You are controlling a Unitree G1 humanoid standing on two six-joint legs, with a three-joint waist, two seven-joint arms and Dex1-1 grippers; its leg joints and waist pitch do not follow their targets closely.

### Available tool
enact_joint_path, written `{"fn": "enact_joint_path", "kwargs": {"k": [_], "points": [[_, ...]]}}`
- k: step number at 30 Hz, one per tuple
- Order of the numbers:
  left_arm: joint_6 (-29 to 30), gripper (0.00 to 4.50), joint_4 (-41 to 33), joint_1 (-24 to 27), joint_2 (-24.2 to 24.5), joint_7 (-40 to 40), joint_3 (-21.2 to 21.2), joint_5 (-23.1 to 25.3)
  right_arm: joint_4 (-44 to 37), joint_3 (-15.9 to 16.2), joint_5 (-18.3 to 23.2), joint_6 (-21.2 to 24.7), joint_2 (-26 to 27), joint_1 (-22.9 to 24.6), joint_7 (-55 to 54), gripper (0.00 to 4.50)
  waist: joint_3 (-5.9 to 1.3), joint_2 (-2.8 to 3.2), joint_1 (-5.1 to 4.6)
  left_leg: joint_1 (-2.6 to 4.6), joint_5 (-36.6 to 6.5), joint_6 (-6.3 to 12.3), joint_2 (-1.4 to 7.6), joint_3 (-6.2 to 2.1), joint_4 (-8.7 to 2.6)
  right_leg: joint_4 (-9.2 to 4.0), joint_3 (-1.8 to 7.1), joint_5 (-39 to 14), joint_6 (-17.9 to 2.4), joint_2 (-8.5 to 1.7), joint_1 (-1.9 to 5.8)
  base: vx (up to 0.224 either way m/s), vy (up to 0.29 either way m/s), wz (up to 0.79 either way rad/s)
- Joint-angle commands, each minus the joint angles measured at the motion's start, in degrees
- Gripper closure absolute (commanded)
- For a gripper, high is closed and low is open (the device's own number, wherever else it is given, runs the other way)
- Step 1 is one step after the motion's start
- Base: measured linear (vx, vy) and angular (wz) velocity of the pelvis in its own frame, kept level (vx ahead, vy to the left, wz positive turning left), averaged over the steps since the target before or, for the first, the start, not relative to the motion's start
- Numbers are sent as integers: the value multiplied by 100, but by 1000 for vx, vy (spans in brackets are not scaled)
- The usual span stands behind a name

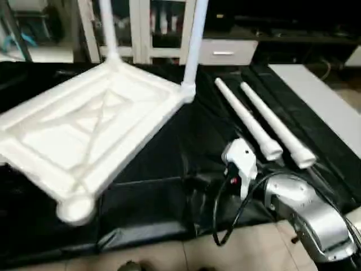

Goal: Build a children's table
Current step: Rotate table base

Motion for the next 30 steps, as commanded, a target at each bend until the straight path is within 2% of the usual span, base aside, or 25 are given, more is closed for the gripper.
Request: {"fn": "enact_joint_path", "kwargs": {"k": [1,2,3,4,5,6,7,8,9,10,11,14,15,16,17,18,19,20,21,22,23,24,25,27,30], "points": [[391,326,-929,119,75,-207,-149,-329,-25,-62,33,-5,-65,1,30,28,-155,293,145,-188,-5372,-760,441,69,-1338,562,-9,-1916,-540,95,365,-89,-1,4],[391,326,-929,119,75,-207,-149,-329,-25,-62,33,-5,-65,1,30,28,-155,293,145,-188,-5372,-760,441,69,-1338,562,-9,-1916,-540,95,365,-73,-52,21],[484,326,-1143,135,46,-206,-208,-380,-22,-55,31,-5,-60,0,28,28,-168,139,280,-33,-4638,-716,310,363,-1251,510,209,-2472,-477,72,135,0,0,0],[716,326,-1613,153,-37,-176,-347,-465,-16,-34,22,-6,-45,1,22,28,-33,-120,154,879,-3010,-497,-46,49,447,-1019,449,-5468,-251,-728,-793,50,-84,26],[803,326,-1808,134,-100,-120,-436,-461,-14,-23,17,-7,-38,5,19,28,-64,-88,100,279,-608,-46,-266,-539,623,-923,861,-5892,-426,-943,-130,105,-12,-7],[959,326,-2108,85,-226,-15,-572,-442,-15,-6,9,-5,-29,15,15,28,-80,-76,213,68,-450,-93,-224,-632,460,-745,909,-5458,-439,-919,222,105,-12,-7],[1037,326,-2262,13,-354,101,-679,-386,-19,4,6,-5,-26,28,16,28,-71,44,250,404,-1295,-311,65,-562,19,-526,559,-4422,-488,-551,7,0,0,0],[1037,326,-2262,13,-354,101,-679,-386,-19,4,6,-5,-26,28,16,28,-115,121,190,522,-2149,-450,180,-525,-226,-284,464,-3382,-571,-184,-98,-117,11,27],[1076,326,-2377,-135,-601,332,-814,-255,-17,15,-4,-9,-25,50,8,28,-141,238,56,431,-3299,-581,330,-542,-486,-15,334,-1546,-778,26,-5,-117,11,27],[1123,326,-2469,-227,-761,501,-898,-178,-12,21,-11,-13,-24,65,3,28,-137,269,16,397,-3776,-541,368,-473,-595,36,258,-875,-889,15,57,-91,27,18],[1122,326,-2474,-374,-998,731,-989,-90,-11,24,-13,-12,-22,80,-2,28,-62,246,3,451,-4100,-497,294,-330,-604,-138,258,-1462,-839,-21,0,-51,11,23],[1102,326,-2476,-705,-1551,1233,-1254,89,-18,25,-14,-3,-19,107,-33,28,27,215,-17,633,-4609,-506,222,-214,-565,-482,70,-3112,-376,-35,-58,-48,-3,16],[1156,326,-2503,-757,-1639,1329,-1300,102,-18,24,-13,0,-20,105,-40,28,-15,184,-19,569,-4582,-393,244,-236,-611,-516,-83,-3306,-118,-39,139,-51,-13,7],[1097,326,-2457,-834,-1758,1450,-1365,186,-29,16,-7,12,-13,109,-55,28,-45,313,100,142,-4891,-352,446,-182,-1017,268,-124,-2265,-231,17,552,-112,-29,2],[1049,326,-2419,-890,-1844,1540,-1415,255,-40,9,-2,21,-6,112,-66,28,-90,332,527,-301,-5139,-287,499,27,-1243,856,-39,-1066,-194,51,748,-94,-79,14],[1063,326,-2414,-937,-1917,1614,-1466,300,-53,-1,3,29,-4,117,-70,28,-91,273,481,-105,-4743,-313,436,167,-1211,867,166,-1445,-188,50,544,-94,-79,14],[1017,326,-2393,-1027,-2075,1753,-1544,396,-72,-26,9,42,0,132,-87,28,-138,-116,335,595,-2057,-252,158,-141,60,-579,702,-4995,-64,-761,-143,49,-155,13],[1017,326,-2393,-1027,-2075,1753,-1544,396,-72,-26,9,42,0,132,-87,28,-138,-116,335,595,-2057,-252,158,-141,60,-579,702,-4995,-64,-761,-143,85,-140,-3],[941,326,-2337,-1150,-2303,1942,-1613,515,-89,-51,17,51,1,153,-102,28,-199,-165,422,227,-550,-57,201,-234,-80,-480,815,-4614,-121,-741,213,85,-140,-3],[872,326,-2285,-1228,-2446,2079,-1657,612,-100,-68,29,65,7,166,-116,28,-287,-64,485,228,-144,-116,280,-136,-275,-246,621,-3094,-246,-435,168,26,-89,6],[844,326,-2259,-1264,-2512,2150,-1679,660,-105,-76,37,75,11,173,-123,28,-254,12,441,241,-913,-201,272,-79,-339,-211,550,-2609,-458,-290,78,-48,-70,16],[827,326,-2229,-1308,-2591,2212,-1720,681,-120,-83,50,90,10,186,-124,28,-220,30,409,250,-1482,-295,279,-69,-370,-248,546,-2868,-533,-298,39,-48,-70,16],[773,326,-2175,-1357,-2656,2283,-1780,740,-136,-88,64,104,8,203,-125,28,-227,36,367,177,-1994,-467,291,-112,-415,-221,524,-3074,-557,-289,89,0,0,0],[597,326,-1943,-1541,-2871,2443,-1948,861,-187,-98,109,150,5,280,-124,28,-286,28,348,140,-1930,-512,305,-130,-448,-178,487,-2457,-548,-253,136,0,0,0],[372,326,-1653,-1735,-3069,2596,-2071,1041,-249,-133,212,217,54,359,-130,28,-372,28,273,35,-1091,-387,297,-118,-416,-36,410,-735,-741,-184,216,0,0,0]]}}
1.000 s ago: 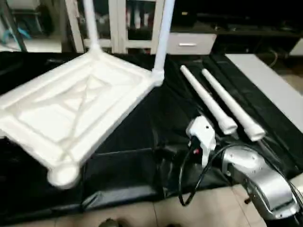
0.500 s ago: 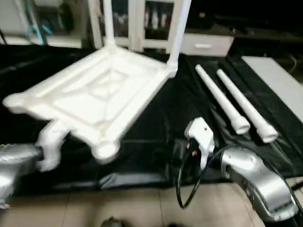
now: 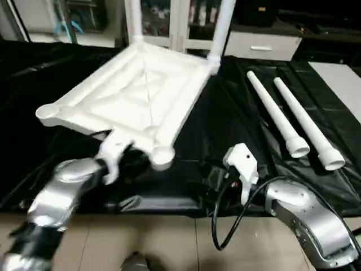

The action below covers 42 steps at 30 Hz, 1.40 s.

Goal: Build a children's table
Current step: Rotate table base

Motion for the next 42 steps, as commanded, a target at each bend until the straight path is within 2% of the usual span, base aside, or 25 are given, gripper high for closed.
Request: {"fn": "enact_joint_path", "kwargs": {"k": [1,2,3,5,7,11,12,16,19,22,23,25,28,29,30,32,33,34,35,37,38,39,40,41,42], "points": [[-257,326,375,-242,-196,250,-167,288,-210,-66,148,129,3,130,-10,28,-472,99,-112,95,-1142,-171,159,-83,-332,-485,210,70,-836,-263,117,23,57,-3],[-282,326,420,-271,-230,263,-180,305,-222,-60,146,130,0,141,-10,28,-472,99,-112,95,-1142,-171,159,-83,-332,-485,210,70,-836,-263,117,31,58,-3],[-368,326,561,-357,-330,311,-225,372,-248,-46,132,125,-8,169,-21,28,-480,94,-138,96,-1050,-133,160,-76,-300,-467,202,431,-897,-260,110,31,58,-3],[-438,326,657,-418,-395,309,-280,420,-257,-57,137,134,-5,175,-35,28,-490,95,-198,80,-958,-94,154,-71,-279,-446,189,701,-988,-268,128,15,27,0],[-681,326,992,-640,-627,351,-470,552,-280,-99,138,143,7,185,-98,28,-486,90,-227,77,-905,-24,148,-55,-267,-459,191,783,-1022,-279,138,0,0,0],[-858,326,1196,-829,-869,349,-657,630,-311,-165,140,163,8,206,-148,28,-449,67,-212,76,-1181,-16,170,-43,-289,-517,218,269,-1017,-342,141,0,0,0],[-900,326,1236,-857,-937,318,-674,636,-319,-180,145,169,2,211,-154,28,-457,102,-201,78,-1200,-34,170,-48,-286,-516,217,229,-1027,-349,145,0,0,0],[-1072,326,959,-718,-1187,189,-722,534,-394,-411,245,232,34,279,-326,28,-470,80,-193,75,-1164,-28,182,-43,-276,-518,221,291,-1070,-354,157,0,0,0],[-1200,326,766,-571,-1276,207,-623,380,-458,-497,283,250,82,338,-431,28,-503,88,-187,66,-1002,39,183,-43,-256,-487,212,620,-1147,-351,178,0,0,0],[-1459,326,-20,-82,-1466,311,-183,-172,-635,-713,298,243,215,541,-738,28,-532,106,-185,54,-948,85,185,-37,-242,-465,201,800,-1238,-339,201,0,0,0],[-1377,326,-335,94,-1511,441,22,-346,-684,-818,274,215,299,616,-899,28,-533,107,-191,59,-1017,77,195,-34,-242,-463,202,725,-1263,-346,198,0,0,0],[-620,326,-1096,544,-1645,842,494,-709,-644,-1116,-27,189,588,715,-1605,28,-533,85,-219,57,-1110,38,205,-23,-259,-467,199,449,-1294,-346,186,0,0,0],[-738,326,-1349,919,-1602,1119,528,-415,-466,-1272,-375,-42,971,700,-2349,28,-533,75,-269,79,-1378,-29,161,3,-268,-583,215,-469,-1009,-310,150,0,0,0],[-818,326,-1359,961,-1592,1154,511,-345,-444,-1296,-386,-70,1030,694,-2431,28,-553,101,-275,92,-1499,-80,163,-4,-275,-617,223,-801,-840,-318,133,0,0,0],[-1104,326,-1263,985,-1668,1413,529,-141,-308,-1379,-421,-217,1219,632,-2668,28,-559,60,-289,96,-1537,-99,174,-2,-276,-636,228,-901,-766,-318,118,0,0,0],[-1349,326,-943,815,-1876,1927,637,81,-32,-1506,-438,-352,1453,481,-2978,28,-583,97,-312,120,-1694,-246,183,-30,-298,-637,220,-1002,-592,-298,91,0,0,0],[-1443,326,-782,687,-1977,2197,676,204,98,-1477,-485,-403,1491,393,-3037,28,-577,91,-316,130,-1754,-290,187,-34,-304,-643,217,-1007,-557,-284,72,0,0,0],[-1467,326,-714,618,-2026,2335,686,267,161,-1450,-510,-419,1492,346,-3050,28,-581,127,-340,182,-1994,-512,215,-91,-323,-605,173,-931,-514,-197,49,0,0,0],[-1356,326,-693,523,-2106,2474,688,285,245,-1417,-596,-450,1501,270,-3100,28,-582,154,-398,202,-2228,-752,298,-193,-375,-555,101,-661,-532,-90,74,0,0,0],[-1265,326,-679,368,-2247,2679,703,296,368,-1438,-606,-473,1553,149,-3127,28,-593,220,-468,299,-2488,-786,482,-357,-474,-472,-2,-322,-668,10,56,0,0,0],[-1207,326,-685,319,-2309,2745,696,283,424,-1460,-627,-498,1568,101,-3150,28,-613,323,-566,339,-2547,-429,917,-610,-693,-198,-139,32,-920,-28,25,-22,-63,5],[-1189,326,-688,304,-2333,2771,691,278,447,-1470,-635,-511,1572,84,-3159,28,-605,333,-587,335,-2638,-327,1006,-628,-764,-117,-186,74,-1032,-26,-17,-22,-63,5],[-1142,326,-686,288,-2403,2820,689,249,507,-1480,-683,-557,1593,49,-3201,28,-618,348,-656,314,-2814,-92,1070,-626,-832,22,-260,157,-1133,-26,-42,-7,-106,3],[-1131,326,-680,284,-2441,2850,688,241,542,-1483,-713,-586,1608,31,-3227,28,-603,286,-694,277,-2876,107,1071,-612,-861,42,-240,148,-1189,-65,-19,-7,-170,-1],[-1131,326,-680,284,-2441,2850,688,241,542,-1483,-713,-586,1608,31,-3227,28,-588,244,-675,232,-3130,352,991,-476,-886,6,-222,37,-1433,-135,10,-7,-170,-1]]}}
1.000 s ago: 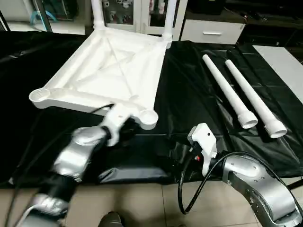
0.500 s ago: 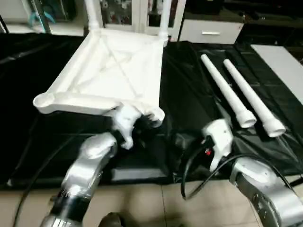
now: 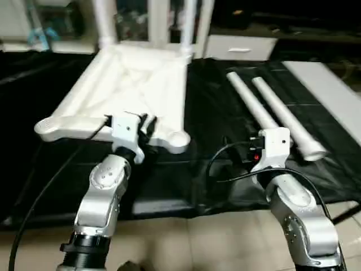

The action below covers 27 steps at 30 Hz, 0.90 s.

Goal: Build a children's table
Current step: Rotate table base

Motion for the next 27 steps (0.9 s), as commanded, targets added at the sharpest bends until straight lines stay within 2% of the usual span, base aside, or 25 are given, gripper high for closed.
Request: {"fn": "enact_joint_path", "kwargs": {"k": [1,2,3,4,5,7,8,9,10,11,12,13,14,15,16,17,19,20,21,22,23,24,25,26,27], "points": [[42,326,42,-99,-152,183,-123,95,137,-153,-118,-97,-18,-31,-141,28,-419,16,-123,235,-2854,812,197,-92,-542,-506,209,20,-1962,-284,17,-11,-220,3],[100,326,48,-122,-164,227,-136,137,144,-162,-112,-105,-18,-34,-153,28,-419,16,-123,235,-2854,812,197,-92,-542,-506,209,20,-1962,-284,17,-20,-227,-3],[94,326,55,-131,-126,296,-248,329,152,-126,-119,-102,-31,-2,-147,28,-527,-330,77,-165,-1844,1098,-802,279,1204,-1074,330,-958,-2321,-469,289,-20,-227,-3],[99,326,52,-129,-125,293,-254,333,152,-122,-121,-100,-32,1,-147,28,-468,-252,136,-331,-1635,1053,-732,203,1273,-1006,417,-956,-2288,-560,334,-33,-206,-7],[158,326,12,-97,-119,268,-293,330,156,-112,-143,-94,-35,22,-163,28,-401,-214,79,-380,-1651,912,-712,105,1356,-1014,361,-1241,-1904,-673,288,-37,-173,-3],[241,326,-85,-34,-124,243,-331,310,136,-152,-116,-43,-15,47,-183,28,-423,-108,24,-249,-1761,971,-689,29,1115,-1143,318,-1681,-1296,-673,306,-42,-158,0],[292,326,-288,57,-92,102,-387,242,45,-184,-80,40,-11,74,-182,28,-572,318,35,74,-1063,1324,-60,-319,305,-1283,4,-1406,196,-420,387,-60,-141,5],[344,326,-361,78,-60,51,-422,254,16,-192,-70,67,-15,78,-179,28,-586,344,-79,247,-752,1924,804,-914,-25,-686,-170,-1130,726,-255,129,-60,-141,5],[325,326,-421,84,-57,-5,-419,211,-32,-201,-38,98,-36,83,-143,28,-661,257,-252,598,358,2682,1279,-1185,-58,356,90,-1210,946,-382,-485,-46,-130,-1],[341,326,-463,94,-89,-71,-353,63,-61,-205,-68,110,-52,90,-171,28,-571,181,-165,488,1362,3132,711,-804,114,402,465,-288,523,-448,-668,-50,-106,5],[345,326,-465,94,-96,-77,-344,42,-61,-206,-76,110,-55,90,-178,28,-528,148,-107,243,1264,3021,398,-554,202,156,601,144,389,-485,-506,-50,-106,5],[358,326,-473,94,-114,-95,-317,-18,-61,-210,-96,108,-63,89,-199,28,-542,-20,10,-10,82,2148,-365,-183,410,-378,759,148,649,-469,-181,-86,-132,3],[344,326,-466,99,-108,-78,-309,3,-61,-212,-93,93,-71,100,-191,28,-528,-55,109,-160,-618,1306,-349,-203,339,-554,773,-703,606,-849,89,-48,-81,-6],[346,326,-467,100,-108,-71,-308,6,-59,-214,-90,90,-71,100,-189,28,-471,-80,158,-109,-1108,895,-317,-178,265,-651,759,-1418,617,-826,58,-127,-167,-11],[381,326,-468,97,-126,42,-287,48,-15,-239,-44,66,-70,91,-152,28,-389,-128,154,93,-2092,330,-289,-128,141,-774,712,-3284,670,-701,-14,-102,-160,-1],[404,326,-463,91,-146,101,-267,44,12,-240,-32,48,-74,73,-118,28,-339,-125,80,258,-2715,90,-324,-82,85,-923,612,-4598,640,-604,-53,-139,-201,-2],[422,326,-456,83,-165,132,-258,34,33,-247,-27,35,-77,55,-100,28,-281,-74,-9,416,-3219,13,-348,-72,64,-1085,445,-5145,526,-514,-74,-81,-89,-2],[493,326,-446,54,-176,193,-230,40,34,-263,-9,140,-80,1,-85,28,-233,46,-200,624,-4162,-3,-289,-139,-52,-1221,-17,-4622,446,-319,61,-67,-12,-16],[489,326,-443,48,-181,193,-224,32,32,-270,-4,157,-81,-9,-84,28,-169,132,-281,648,-4779,-54,-195,-202,-211,-1170,-207,-4136,435,-210,119,-67,-12,-16],[503,326,-440,28,-188,189,-208,28,19,-284,9,166,-94,-31,-74,28,-206,285,-244,286,-5572,-45,76,-280,-753,-202,-146,-2366,269,-198,736,0,0,0],[498,326,-425,8,-199,188,-188,32,8,-297,18,149,-119,-50,-63,28,-186,248,-91,210,-6036,39,170,-129,-1030,290,-160,-1231,210,-131,836,0,0,0],[496,326,-421,4,-201,191,-185,35,8,-300,20,146,-124,-53,-60,28,-194,94,-112,500,-5552,259,219,-134,-797,108,285,-2010,309,-342,687,0,0,0],[500,326,-400,-15,-204,210,-179,52,4,-292,15,149,-165,-65,-28,28,-225,-118,-120,636,-4944,206,-44,-53,-339,-518,451,-3589,369,-473,525,76,-105,-3],[509,326,-393,-24,-206,222,-179,63,2,-282,8,155,-188,-71,-7,28,-218,-131,85,361,-2373,510,-379,69,692,-1372,915,-5865,239,-1183,601,128,-62,-10],[509,326,-392,-26,-213,221,-183,63,-10,-276,22,153,-196,-67,21,28,-220,-275,112,72,-1602,667,-373,-1,898,-1400,1035,-6072,138,-1217,792,128,-62,-10]]}}
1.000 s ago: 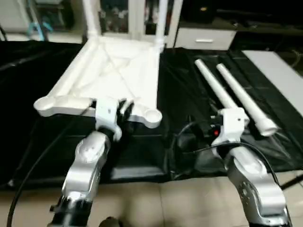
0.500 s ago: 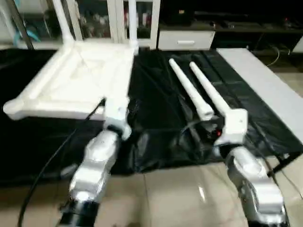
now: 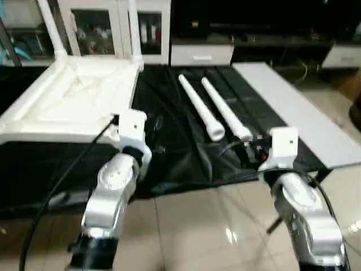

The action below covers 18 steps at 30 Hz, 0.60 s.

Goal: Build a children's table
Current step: Rotate table base

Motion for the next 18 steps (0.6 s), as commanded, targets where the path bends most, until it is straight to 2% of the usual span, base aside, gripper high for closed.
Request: {"fn": "enact_joint_path", "kwargs": {"k": [1,2,3,4,5,6,7,8,9,10,11,12,13,14,15,16,17,18], "points": [[73,326,-29,-80,52,65,2,46,-64,3,108,57,1,-79,138,28,-294,-127,273,-601,-96,366,-5,-223,212,-1363,824,-4271,-544,-897,468,124,6,2],[72,326,-27,-83,55,89,-20,77,-74,3,126,46,-6,-79,171,28,-299,-84,260,-537,127,472,-20,-193,-76,-1273,586,-3011,-833,-542,450,116,-5,25],[53,326,-24,-79,58,89,-43,87,-82,12,116,33,-23,-81,193,28,-392,154,230,-193,514,497,79,-120,-497,-1168,231,-1911,-1025,-232,350,116,-5,25],[51,326,-24,-75,56,88,-47,86,-84,17,110,33,-28,-82,197,28,-392,154,230,-193,514,497,79,-120,-497,-1168,231,-1911,-1025,-232,350,124,15,24],[46,326,-23,-52,44,83,-64,77,-87,40,83,32,-53,-90,218,28,-432,341,-202,617,-494,1188,661,-872,-970,-312,-65,-757,-703,198,-347,161,26,12],[42,326,-26,-39,36,78,-67,72,-81,57,59,26,-67,-103,224,28,-527,350,-230,927,-669,1627,831,-1090,-962,-58,-21,-609,-487,118,-581,161,26,12],[54,326,-42,-26,35,66,-83,77,-57,94,-2,16,-99,-142,224,28,-616,256,-328,1030,-250,2400,953,-1205,-850,216,50,-204,12,-9,-850,182,-12,1],[53,326,-46,-20,30,55,-88,83,-41,104,-11,10,-107,-169,220,28,-565,214,-327,883,445,2825,856,-1079,-811,322,87,134,339,-74,-1035,165,-29,-13],[53,326,-46,-19,29,53,-88,85,-38,105,-11,9,-109,-175,220,28,-542,158,-358,795,678,2916,785,-1005,-852,306,131,337,358,-107,-1071,165,-29,-13],[53,326,-32,-15,26,53,-92,99,-17,105,-6,-4,-114,-206,226,28,-469,52,-320,553,493,2546,413,-590,-867,-57,179,1014,42,-92,-983,139,-35,-10],[52,326,-15,-16,27,60,-91,104,-4,101,-2,-13,-114,-224,235,28,-465,-299,-227,113,-621,1764,-182,-132,-658,-674,526,909,-51,-202,-410,130,-82,4],[52,326,-13,-17,27,60,-91,105,-1,98,-5,-17,-116,-227,235,28,-465,-299,-227,113,-621,1764,-182,-132,-658,-674,526,909,-51,-202,-410,130,-82,4],[60,326,-13,-11,37,78,-96,118,13,62,-20,-29,-142,-264,250,28,-512,-342,46,-347,-503,963,-432,-262,316,-1172,1215,-2537,-512,-902,254,156,-86,2],[65,326,-23,-1,46,85,-95,125,5,58,-23,-22,-151,-268,257,28,-477,-308,75,-577,-92,592,-372,-388,431,-1101,1205,-2044,-1011,-827,351,187,-43,0],[65,326,-26,5,60,84,-86,116,-11,70,-16,-4,-162,-270,264,28,-450,-303,77,-639,50,477,-352,-417,443,-1093,1142,-1609,-1292,-802,386,187,-43,0],[64,326,-25,6,68,81,-76,108,-23,78,-12,9,-169,-272,269,28,-413,-253,81,-610,212,387,-281,-435,375,-1117,1062,-1234,-1633,-806,356,187,-15,4],[51,326,2,-2,82,73,-47,103,-33,110,-18,25,-211,-286,290,28,-307,-121,95,-723,891,646,-125,-399,-47,-1252,430,-1113,-1928,-646,330,188,16,14],[41,326,33,-20,96,74,-23,110,-5,130,-10,33,-259,-308,345,28,-349,94,54,-528,1104,1013,-56,-350,-456,-1313,-38,-1332,-1566,-413,360,188,16,14]]}}
